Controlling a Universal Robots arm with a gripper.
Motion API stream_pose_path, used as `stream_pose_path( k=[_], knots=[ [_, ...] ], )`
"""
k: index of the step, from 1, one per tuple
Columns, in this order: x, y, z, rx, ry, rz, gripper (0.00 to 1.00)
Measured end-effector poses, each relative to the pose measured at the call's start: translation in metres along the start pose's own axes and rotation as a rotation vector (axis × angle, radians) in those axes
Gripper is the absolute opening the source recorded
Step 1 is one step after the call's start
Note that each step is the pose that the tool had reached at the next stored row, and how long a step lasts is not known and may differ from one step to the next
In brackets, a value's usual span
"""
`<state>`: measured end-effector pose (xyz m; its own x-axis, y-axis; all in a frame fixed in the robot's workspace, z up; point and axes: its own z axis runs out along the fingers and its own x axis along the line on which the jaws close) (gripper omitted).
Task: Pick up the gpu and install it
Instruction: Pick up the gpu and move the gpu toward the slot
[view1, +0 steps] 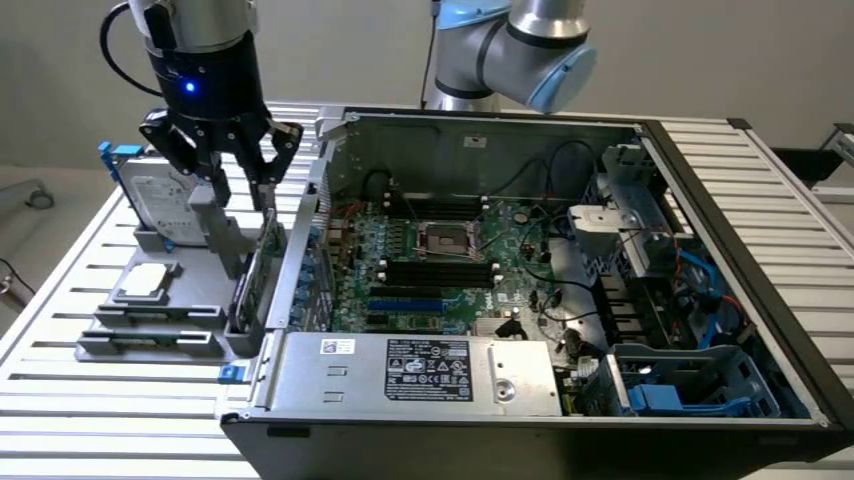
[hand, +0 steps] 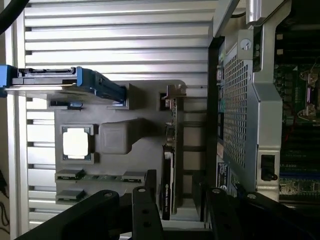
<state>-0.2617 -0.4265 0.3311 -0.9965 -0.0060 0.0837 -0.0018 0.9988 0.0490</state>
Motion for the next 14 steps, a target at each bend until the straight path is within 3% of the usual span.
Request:
stream_pose_path(
  k=[8, 12, 14],
  knots=[
    [-0.001, -0.0089, 0.0141, -0.0048, 0.0134, -0.049, 0.42],
    [0.0, -0.0105, 0.0214, -0.0047, 0.0157, -0.074, 0.42],
    [0.006, -0.0108, 0.0273, -0.0037, 0.0162, -0.084, 0.42]
  ],
)
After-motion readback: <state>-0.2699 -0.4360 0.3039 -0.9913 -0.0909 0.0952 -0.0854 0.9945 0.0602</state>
